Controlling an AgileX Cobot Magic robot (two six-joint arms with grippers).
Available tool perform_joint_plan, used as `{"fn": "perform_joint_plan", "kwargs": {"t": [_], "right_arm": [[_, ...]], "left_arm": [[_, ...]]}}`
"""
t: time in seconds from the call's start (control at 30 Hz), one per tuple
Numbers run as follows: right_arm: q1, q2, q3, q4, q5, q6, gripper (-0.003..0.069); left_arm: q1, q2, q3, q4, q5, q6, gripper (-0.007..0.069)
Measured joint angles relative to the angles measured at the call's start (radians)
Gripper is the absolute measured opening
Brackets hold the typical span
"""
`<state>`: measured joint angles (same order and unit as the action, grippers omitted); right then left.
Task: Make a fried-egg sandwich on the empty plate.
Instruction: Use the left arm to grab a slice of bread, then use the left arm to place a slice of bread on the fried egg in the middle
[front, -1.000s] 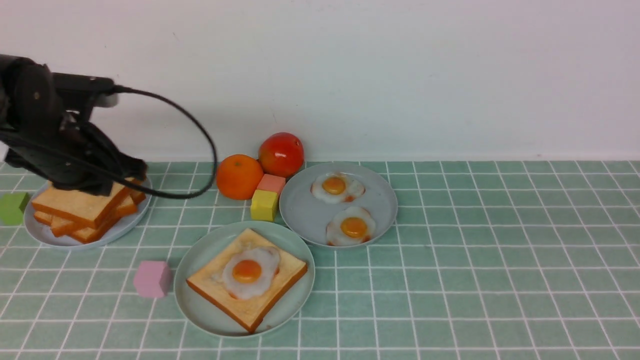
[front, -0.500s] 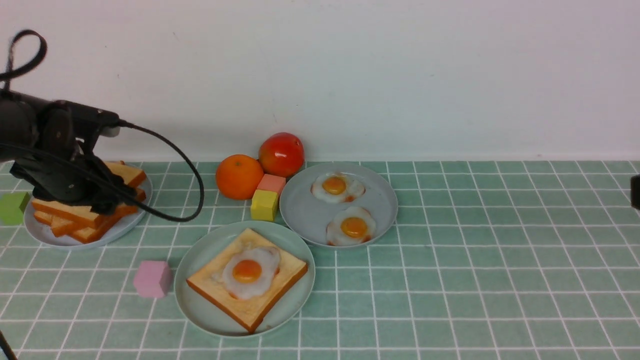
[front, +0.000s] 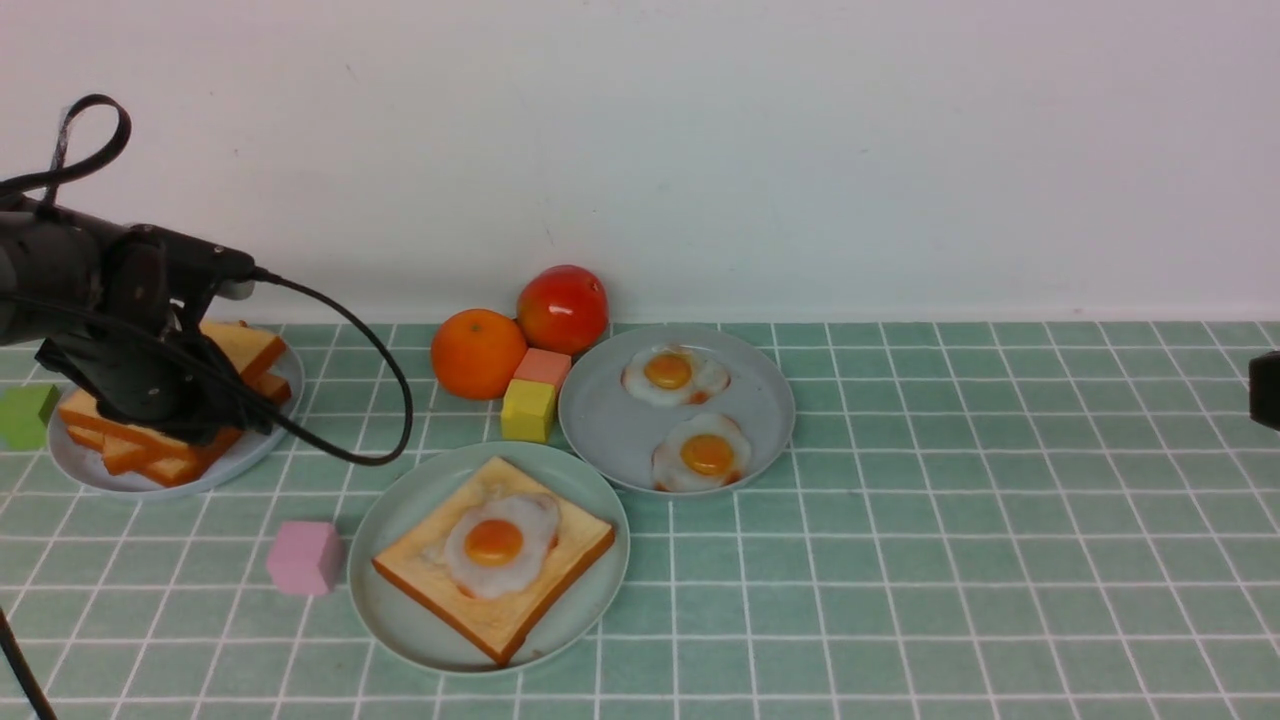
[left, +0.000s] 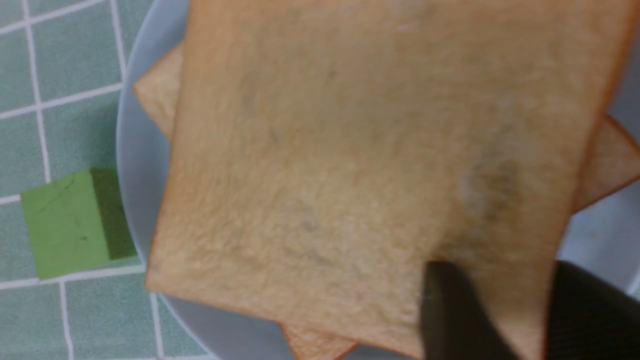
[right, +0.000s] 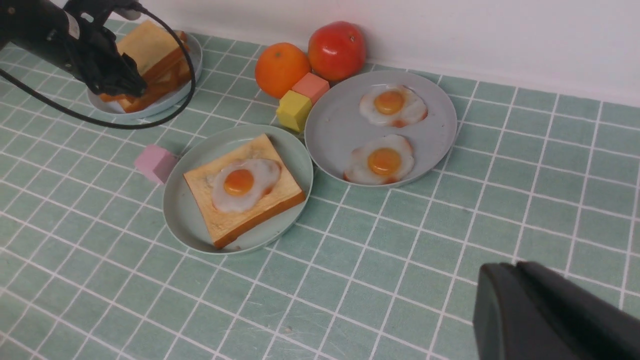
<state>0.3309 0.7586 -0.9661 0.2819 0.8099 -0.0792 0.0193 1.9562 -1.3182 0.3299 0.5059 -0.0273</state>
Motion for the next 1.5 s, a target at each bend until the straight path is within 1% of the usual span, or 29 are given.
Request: {"fn": "perform_joint_plan", "kwargs": {"t": [0.03,0.07,0.27,0.43,0.53,0.6,0.63,0.67,0.7,0.73,0.77,0.8,0.83,0.87,0.9,0.93,1.03,1.17,1.43,1.5], "right_arm": [[0.000,0.000,0.000,0.001,0.000,0.000,0.0044],[0.000,0.000,0.000,0.003,0.000,0.000,0.0046],[0.000,0.000,0.000,0.006,0.000,0.000,0.0054],[0.000,0.000,0.000,0.006,0.000,-0.003,0.0058],[0.000,0.000,0.000,0.012,0.000,-0.036,0.0061],[0.000,0.000,0.000,0.018,0.000,-0.055,0.0064],[0.000,0.000,0.000,0.018,0.000,-0.058,0.0064],[0.000,0.000,0.000,0.019,0.000,-0.064,0.0065],[0.000,0.000,0.000,0.019,0.000,-0.066,0.0065],[0.000,0.000,0.000,0.019,0.001,-0.068,0.0065],[0.000,0.000,0.000,0.019,0.001,-0.068,0.0065],[0.000,0.000,0.000,0.019,0.003,-0.069,0.0065],[0.000,0.000,0.000,0.019,0.003,-0.069,0.0067],[0.000,0.000,0.000,0.018,0.009,-0.071,0.0069],[0.000,0.000,0.000,0.018,0.013,-0.071,0.0070],[0.000,0.000,0.000,0.018,0.016,-0.071,0.0071],[0.000,0.000,0.000,0.018,0.025,-0.072,0.0074],[0.000,0.000,0.000,0.018,0.035,-0.072,0.0076],[0.000,0.000,0.001,0.018,0.048,-0.072,0.0083],[0.000,0.000,0.001,0.018,0.049,-0.072,0.0085]], "left_arm": [[-0.001,0.000,0.000,0.003,0.004,0.001,0.0087],[-0.001,0.000,0.000,0.007,0.008,0.001,0.0055],[-0.001,-0.029,0.000,0.020,0.048,0.001,0.0054],[-0.002,-0.104,0.000,-0.027,0.087,0.000,0.0054],[-0.031,-0.185,0.000,-0.039,0.147,-0.013,0.0054],[-0.092,-0.235,0.003,-0.067,0.211,-0.041,0.0054],[-0.092,-0.240,0.004,-0.070,0.211,-0.041,0.0054],[-0.170,-0.271,0.015,-0.090,0.274,-0.049,0.0054],[-0.203,-0.283,0.026,-0.096,0.297,-0.050,0.0054],[-0.274,-0.299,0.045,-0.101,0.323,-0.053,0.0054],[-0.312,-0.303,0.058,-0.104,0.329,-0.053,0.0054],[-0.391,-0.311,0.088,-0.104,0.341,-0.057,0.0054],[-0.404,-0.312,0.088,-0.104,0.342,-0.059,0.0054],[-0.518,-0.311,0.121,-0.100,0.347,-0.077,0.0054],[-0.574,-0.306,0.129,-0.092,0.349,-0.097,0.0054],[-0.622,-0.300,0.135,-0.076,0.354,-0.120,0.0054],[-0.710,-0.271,0.140,0.003,0.352,-0.191,0.0054],[-0.748,-0.230,0.140,0.067,0.342,-0.245,0.0054],[-0.750,-0.179,0.140,0.079,0.342,-0.266,0.0054],[-0.750,-0.173,0.140,0.079,0.338,-0.294,0.0054]]}}
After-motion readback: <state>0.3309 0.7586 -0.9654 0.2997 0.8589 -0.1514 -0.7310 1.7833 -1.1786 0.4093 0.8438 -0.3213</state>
